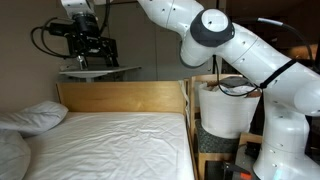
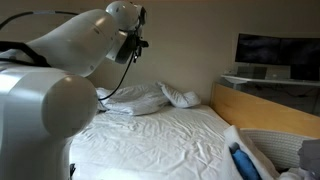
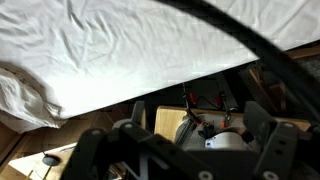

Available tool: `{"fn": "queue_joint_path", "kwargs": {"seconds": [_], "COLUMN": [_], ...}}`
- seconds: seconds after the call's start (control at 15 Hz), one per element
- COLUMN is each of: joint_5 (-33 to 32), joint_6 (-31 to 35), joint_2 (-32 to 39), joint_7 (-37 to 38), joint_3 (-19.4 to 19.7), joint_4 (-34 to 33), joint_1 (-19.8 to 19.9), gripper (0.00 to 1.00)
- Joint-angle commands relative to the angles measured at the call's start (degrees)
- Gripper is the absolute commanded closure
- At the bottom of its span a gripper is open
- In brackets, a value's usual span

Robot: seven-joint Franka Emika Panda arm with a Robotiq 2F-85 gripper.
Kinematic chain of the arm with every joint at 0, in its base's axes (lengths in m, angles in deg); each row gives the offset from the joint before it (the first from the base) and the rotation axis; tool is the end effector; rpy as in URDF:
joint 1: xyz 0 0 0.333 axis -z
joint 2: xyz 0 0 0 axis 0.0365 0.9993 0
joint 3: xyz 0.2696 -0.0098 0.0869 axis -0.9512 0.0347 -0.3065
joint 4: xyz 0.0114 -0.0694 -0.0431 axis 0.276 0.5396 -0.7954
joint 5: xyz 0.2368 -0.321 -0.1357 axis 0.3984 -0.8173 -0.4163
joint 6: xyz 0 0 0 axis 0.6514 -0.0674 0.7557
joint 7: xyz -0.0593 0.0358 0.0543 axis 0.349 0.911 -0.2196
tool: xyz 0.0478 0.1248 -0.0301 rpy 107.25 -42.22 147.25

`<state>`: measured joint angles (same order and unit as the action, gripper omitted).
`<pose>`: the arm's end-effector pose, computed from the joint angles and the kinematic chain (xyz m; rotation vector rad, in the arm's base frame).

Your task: Put the clothes on the bed in the laundry hamper

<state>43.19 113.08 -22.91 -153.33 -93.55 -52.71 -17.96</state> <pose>0.5944 0.3068 0.5451 0.0857 -2.8692 -0.0271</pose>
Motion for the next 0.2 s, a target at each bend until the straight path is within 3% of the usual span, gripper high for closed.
{"fn": "queue_joint_path", "kwargs": {"seconds": [0.0, 0.13], "joint_5": [0.00, 0.00], "joint_6": [-0.01, -0.01], "joint_2": [0.05, 0.16], "joint_7": [0.00, 0.00], "joint_3": [0.05, 0.09], "joint_4": [0.00, 0.00], "joint_1": [-0.01, -0.01], "gripper": [0.00, 0.00]}}
